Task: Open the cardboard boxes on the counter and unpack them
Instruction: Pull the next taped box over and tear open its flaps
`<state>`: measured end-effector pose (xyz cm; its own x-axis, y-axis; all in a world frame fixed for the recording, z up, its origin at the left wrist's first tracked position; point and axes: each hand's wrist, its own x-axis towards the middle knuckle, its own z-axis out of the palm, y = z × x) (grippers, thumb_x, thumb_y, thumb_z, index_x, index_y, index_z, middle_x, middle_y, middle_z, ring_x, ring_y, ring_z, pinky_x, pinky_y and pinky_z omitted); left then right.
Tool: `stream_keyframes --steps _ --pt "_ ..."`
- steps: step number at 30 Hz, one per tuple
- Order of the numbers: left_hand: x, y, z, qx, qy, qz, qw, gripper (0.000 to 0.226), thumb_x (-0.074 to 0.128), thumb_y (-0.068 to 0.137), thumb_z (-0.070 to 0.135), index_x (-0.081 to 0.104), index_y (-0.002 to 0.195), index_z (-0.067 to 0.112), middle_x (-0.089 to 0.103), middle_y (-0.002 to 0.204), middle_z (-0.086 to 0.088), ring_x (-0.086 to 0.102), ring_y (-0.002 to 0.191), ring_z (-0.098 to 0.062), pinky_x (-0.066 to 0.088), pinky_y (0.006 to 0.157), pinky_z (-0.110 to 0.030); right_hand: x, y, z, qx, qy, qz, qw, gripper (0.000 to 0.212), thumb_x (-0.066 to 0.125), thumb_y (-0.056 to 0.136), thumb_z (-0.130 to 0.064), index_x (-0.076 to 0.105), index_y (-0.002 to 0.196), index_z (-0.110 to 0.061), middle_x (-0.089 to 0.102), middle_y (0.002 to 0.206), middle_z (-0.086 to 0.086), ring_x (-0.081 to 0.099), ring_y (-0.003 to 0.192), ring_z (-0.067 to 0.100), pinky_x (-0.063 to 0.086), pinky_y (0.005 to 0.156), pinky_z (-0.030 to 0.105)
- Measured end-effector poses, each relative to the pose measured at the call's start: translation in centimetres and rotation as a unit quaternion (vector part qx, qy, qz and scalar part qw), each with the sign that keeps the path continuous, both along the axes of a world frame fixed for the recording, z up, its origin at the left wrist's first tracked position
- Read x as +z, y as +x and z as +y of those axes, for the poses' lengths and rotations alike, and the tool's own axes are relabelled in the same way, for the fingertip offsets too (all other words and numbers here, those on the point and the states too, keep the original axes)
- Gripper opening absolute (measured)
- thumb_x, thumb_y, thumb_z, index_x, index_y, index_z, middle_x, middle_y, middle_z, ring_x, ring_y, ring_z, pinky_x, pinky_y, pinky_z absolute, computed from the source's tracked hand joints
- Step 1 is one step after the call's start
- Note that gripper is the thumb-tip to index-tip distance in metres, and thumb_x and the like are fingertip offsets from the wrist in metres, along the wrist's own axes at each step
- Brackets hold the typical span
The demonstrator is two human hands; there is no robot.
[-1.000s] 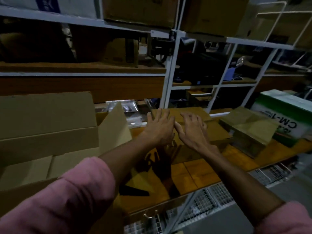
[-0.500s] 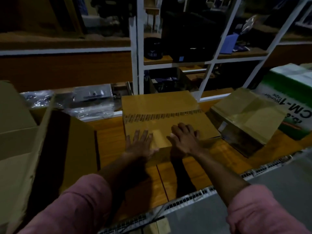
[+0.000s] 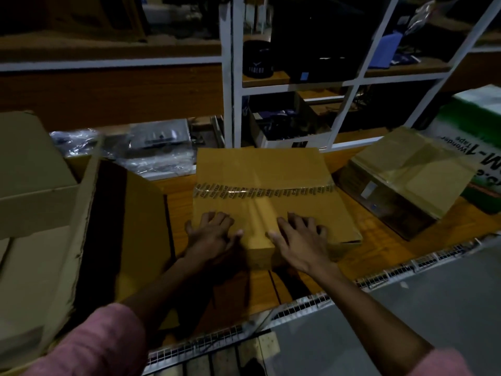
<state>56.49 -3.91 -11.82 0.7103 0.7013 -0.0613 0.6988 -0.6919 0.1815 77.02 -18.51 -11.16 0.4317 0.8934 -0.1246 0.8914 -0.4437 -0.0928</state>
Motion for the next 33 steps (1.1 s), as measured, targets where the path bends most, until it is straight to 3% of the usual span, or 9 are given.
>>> stream_keyframes --steps 3,8,13,19,24,33 --pt "-0.2 -0.7 -0.6 -0.003 0.032 0.005 0.999 0.079 0.005 0.086 0.077 0.049 0.135 0.032 0.042 0.146 0.004 0.034 0.134 -0.025 0.034 0.098 -0.063 0.8 0.2 -0.9 -0.020 0.014 0.019 1.000 0.064 0.017 0.098 -0.071 0.037 0.147 -0.034 0.033 0.151 0.003 0.025 0.135 0.032 0.026 0.106 0.054" --pt "0.3 1.5 1.6 0.068 -0.057 0.072 0.993 0.073 0.030 0.094 0.074 0.019 0.156 0.037 -0.002 0.168 0.001 -0.006 0.152 -0.037 0.018 0.114 -0.067 0.2 4.1 0.5 -0.070 0.009 0.018 0.997 0.072 0.015 0.094 -0.077 0.024 0.152 -0.035 0.015 0.166 0.004 0.010 0.148 0.040 0.015 0.113 0.064" --pt "0.6 2.9 4.2 0.094 -0.079 0.059 0.991 0.083 0.030 0.092 0.078 0.012 0.159 0.034 -0.013 0.169 -0.001 -0.021 0.150 -0.046 0.004 0.117 -0.067 -0.4 8.0 1.8 -0.105 0.014 0.029 0.994 0.080 0.014 0.089 -0.083 0.014 0.156 -0.038 0.003 0.170 0.000 -0.004 0.151 0.048 0.006 0.115 0.073" --pt "0.2 4.9 7.1 0.139 -0.091 0.026 0.986 0.089 0.030 0.088 0.083 0.009 0.161 0.035 -0.012 0.170 -0.003 -0.014 0.150 -0.051 0.006 0.117 -0.067 -0.6 12.3 4.3 -0.107 0.021 0.064 0.992 0.084 0.017 0.086 -0.087 0.011 0.156 -0.040 0.000 0.169 -0.006 -0.002 0.150 0.053 0.017 0.114 0.072" --pt "0.2 7.0 8.9 0.206 -0.094 0.022 0.974 0.096 0.036 0.080 0.090 0.008 0.158 0.041 -0.010 0.169 0.003 0.010 0.148 -0.051 0.026 0.112 -0.068 -0.9 15.0 6.9 -0.094 0.066 0.072 0.991 0.080 0.026 0.085 -0.086 0.019 0.150 -0.039 0.008 0.166 -0.004 0.023 0.142 0.052 0.033 0.107 0.064" --pt "1.9 6.2 7.7 0.165 -0.069 -0.058 0.982 0.101 0.057 0.072 0.087 0.021 0.152 0.039 -0.010 0.165 0.004 0.024 0.139 -0.052 0.038 0.104 -0.067 0.1 15.6 4.9 -0.068 0.174 0.105 0.977 0.076 0.047 0.089 -0.075 0.028 0.154 -0.040 0.019 0.164 -0.008 0.028 0.142 0.043 0.035 0.108 0.054"
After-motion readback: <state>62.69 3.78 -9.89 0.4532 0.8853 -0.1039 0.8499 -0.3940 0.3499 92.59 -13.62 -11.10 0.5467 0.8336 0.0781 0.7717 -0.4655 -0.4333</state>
